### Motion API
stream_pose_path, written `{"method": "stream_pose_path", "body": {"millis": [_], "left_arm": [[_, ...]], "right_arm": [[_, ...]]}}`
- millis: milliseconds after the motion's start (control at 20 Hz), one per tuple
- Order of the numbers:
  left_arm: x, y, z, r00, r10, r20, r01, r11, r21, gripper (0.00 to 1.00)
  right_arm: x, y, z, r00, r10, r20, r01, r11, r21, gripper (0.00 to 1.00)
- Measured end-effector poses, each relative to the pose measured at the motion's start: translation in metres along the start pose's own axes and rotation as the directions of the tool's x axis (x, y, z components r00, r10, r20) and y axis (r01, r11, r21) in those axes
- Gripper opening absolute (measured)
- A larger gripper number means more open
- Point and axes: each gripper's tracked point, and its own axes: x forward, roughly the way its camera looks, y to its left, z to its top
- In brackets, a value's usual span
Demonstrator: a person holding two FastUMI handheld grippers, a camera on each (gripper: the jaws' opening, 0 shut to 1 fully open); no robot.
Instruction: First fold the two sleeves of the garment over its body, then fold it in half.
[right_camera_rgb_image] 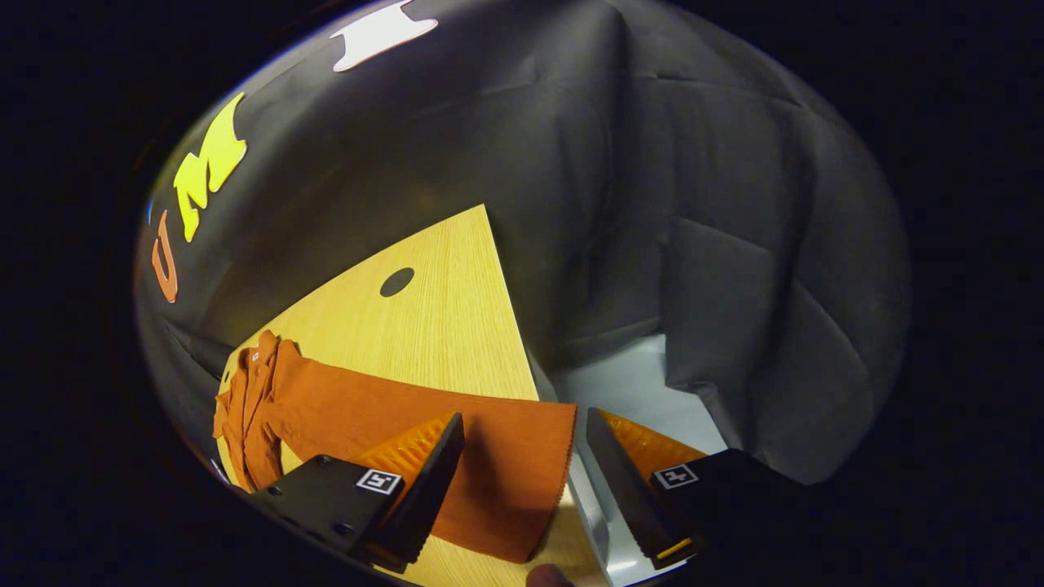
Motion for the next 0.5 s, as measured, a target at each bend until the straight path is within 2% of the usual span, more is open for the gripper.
{"method": "stream_pose_path", "body": {"millis": [50,100,150,200,300,450,500], "left_arm": [[0.002,-0.002,-0.001,1.000,-0.007,0.000,0.007,1.000,-0.001,0.97],[0.004,-0.004,-0.001,1.000,-0.012,-0.001,0.012,1.000,-0.002,0.97],[0.005,-0.006,-0.001,1.000,-0.018,-0.001,0.018,1.000,0.002,0.97],[0.006,-0.009,0.001,1.000,-0.022,0.000,0.022,1.000,0.005,0.97],[0.008,-0.011,0.001,1.000,-0.029,0.003,0.029,1.000,0.006,0.97],[0.008,-0.013,0.000,0.999,-0.040,0.002,0.040,0.999,0.002,0.97],[0.009,-0.013,0.000,0.999,-0.038,0.002,0.038,0.999,0.002,0.97]], "right_arm": [[0.001,0.006,-0.003,0.999,0.032,-0.012,-0.031,0.999,0.031,0.89],[0.002,0.006,-0.001,0.999,0.034,-0.032,-0.032,0.997,0.073,0.90],[0.003,0.004,-0.004,0.999,0.023,-0.045,-0.018,0.995,0.102,0.83],[0.000,0.002,-0.005,0.998,0.004,-0.056,0.003,0.993,0.116,0.82],[-0.004,-0.005,-0.003,0.998,-0.041,-0.055,0.047,0.993,0.106,0.70],[-0.015,-0.008,0.002,0.994,-0.098,-0.040,0.100,0.994,0.044,0.41],[-0.017,-0.009,0.004,0.992,-0.120,-0.035,0.120,0.993,0.013,0.39]]}}
